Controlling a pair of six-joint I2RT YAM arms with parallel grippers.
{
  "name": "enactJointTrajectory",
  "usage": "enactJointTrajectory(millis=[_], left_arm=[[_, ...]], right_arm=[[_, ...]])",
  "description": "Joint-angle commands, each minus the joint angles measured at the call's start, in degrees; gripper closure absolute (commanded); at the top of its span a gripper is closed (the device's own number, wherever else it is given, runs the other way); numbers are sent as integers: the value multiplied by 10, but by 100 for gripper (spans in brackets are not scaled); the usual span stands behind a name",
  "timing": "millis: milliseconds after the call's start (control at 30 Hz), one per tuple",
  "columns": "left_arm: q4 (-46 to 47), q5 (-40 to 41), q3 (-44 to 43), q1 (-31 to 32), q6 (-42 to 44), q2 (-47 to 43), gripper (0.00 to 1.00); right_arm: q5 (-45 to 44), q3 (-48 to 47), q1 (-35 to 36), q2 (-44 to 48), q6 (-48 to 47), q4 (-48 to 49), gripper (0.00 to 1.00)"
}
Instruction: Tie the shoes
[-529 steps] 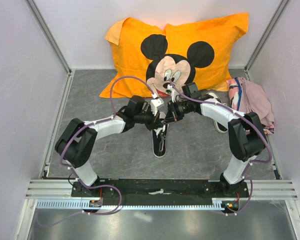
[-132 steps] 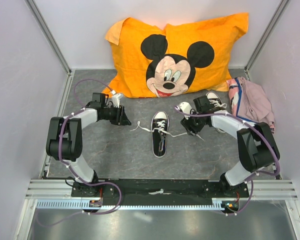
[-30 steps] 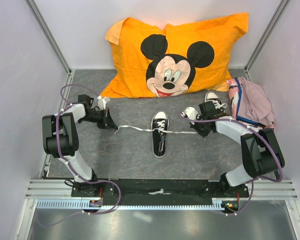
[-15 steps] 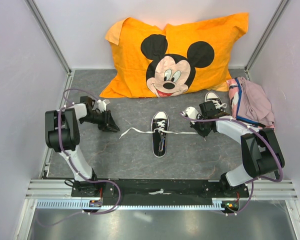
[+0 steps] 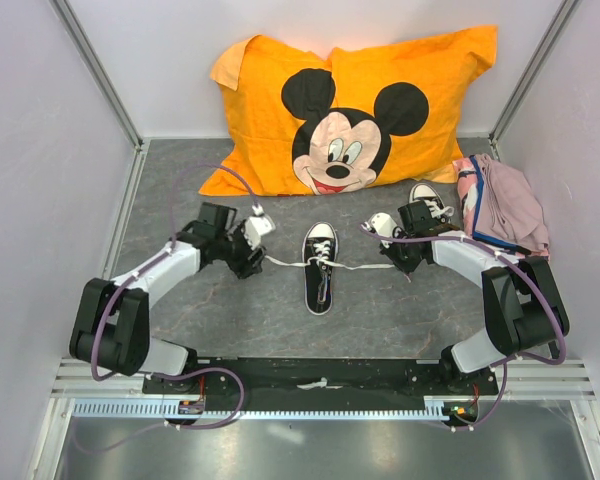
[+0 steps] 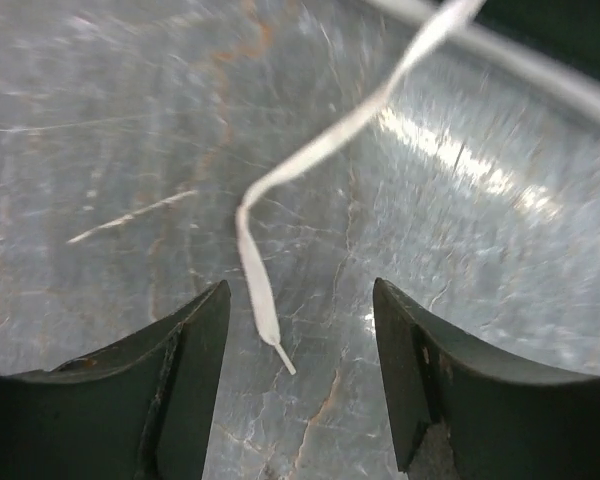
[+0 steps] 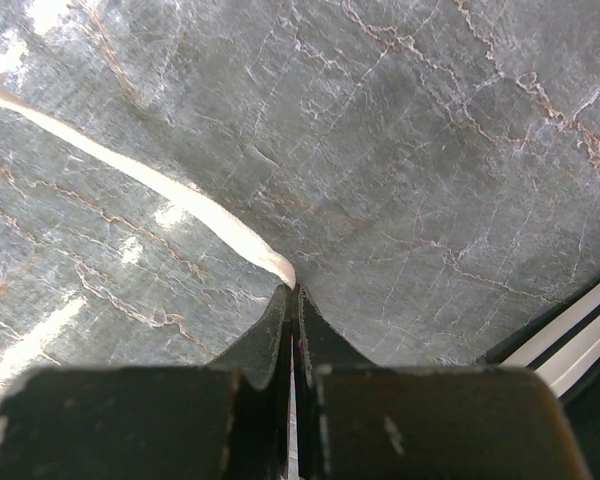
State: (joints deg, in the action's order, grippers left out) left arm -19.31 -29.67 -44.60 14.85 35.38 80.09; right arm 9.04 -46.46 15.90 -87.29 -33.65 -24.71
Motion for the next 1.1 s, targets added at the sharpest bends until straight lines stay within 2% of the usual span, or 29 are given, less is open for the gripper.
enactJointTrajectory(millis=[0,167,267,300,400,467,500,533,567,600,633,700,833,1067], left_arm=[[77,166,28,62,93,23,35],[105,239,15,86,98,90,37],[65,240,-17,88,91,133,57],[50,242,-27,87,85,142,74],[-35,221,-74,61,52,161,98],[-80,127,-100,30,30,150,98],[-137,87,-109,-8,26,138,99],[-170,-12,-131,-31,25,135,98],[-209,-71,-146,-53,42,134,99],[-290,-125,-159,-94,54,138,98],[-321,-186,-181,-108,69,148,98],[-391,-243,-196,-141,89,158,98],[-406,-261,-181,-179,67,194,98],[-342,-189,-203,-207,-21,269,99]], right_arm=[[6,-21,-1,-3,10,-1,100],[8,-23,-1,-4,10,0,100],[6,-24,-2,-6,7,0,100],[5,-24,-2,-8,7,0,100],[2,-24,-2,-6,4,0,100],[1,-24,-2,-6,3,-1,100],[1,-24,-2,-5,3,-1,100],[0,-24,-1,-4,3,-1,100],[0,-22,-1,-3,2,-1,100],[-2,-21,-1,-2,2,-1,100],[-2,-21,-1,-2,1,-1,100],[-3,-19,-1,0,-1,-1,100],[-3,-15,-1,2,-3,1,100],[-25,-7,-2,2,-4,12,100]])
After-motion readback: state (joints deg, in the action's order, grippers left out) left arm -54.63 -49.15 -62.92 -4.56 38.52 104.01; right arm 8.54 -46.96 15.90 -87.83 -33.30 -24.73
